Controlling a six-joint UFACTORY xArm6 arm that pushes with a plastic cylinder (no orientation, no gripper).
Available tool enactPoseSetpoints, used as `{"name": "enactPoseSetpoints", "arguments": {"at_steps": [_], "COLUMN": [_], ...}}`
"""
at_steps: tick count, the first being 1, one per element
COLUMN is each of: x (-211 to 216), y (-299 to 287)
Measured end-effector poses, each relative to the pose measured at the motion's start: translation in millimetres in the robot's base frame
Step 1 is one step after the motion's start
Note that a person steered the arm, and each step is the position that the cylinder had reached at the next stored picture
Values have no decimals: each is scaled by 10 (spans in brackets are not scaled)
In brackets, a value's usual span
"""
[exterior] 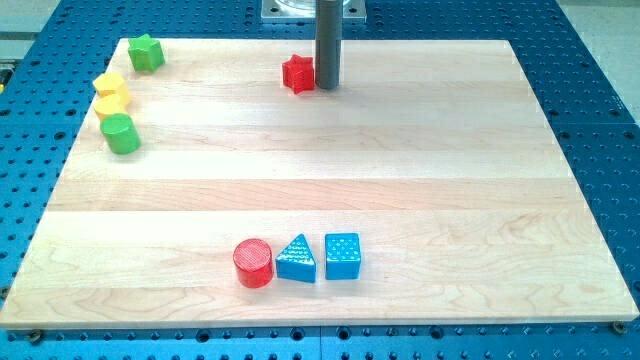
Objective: Slide the red star parallel to the green star
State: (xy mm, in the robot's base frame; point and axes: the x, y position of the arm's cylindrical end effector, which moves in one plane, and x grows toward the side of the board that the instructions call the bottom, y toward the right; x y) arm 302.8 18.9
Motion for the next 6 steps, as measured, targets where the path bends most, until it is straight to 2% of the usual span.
{"name": "enactPoseSetpoints", "arguments": {"at_steps": [1, 2, 4, 6], "x": [214, -127, -205, 48], "y": [-408, -783, -381, -308]}}
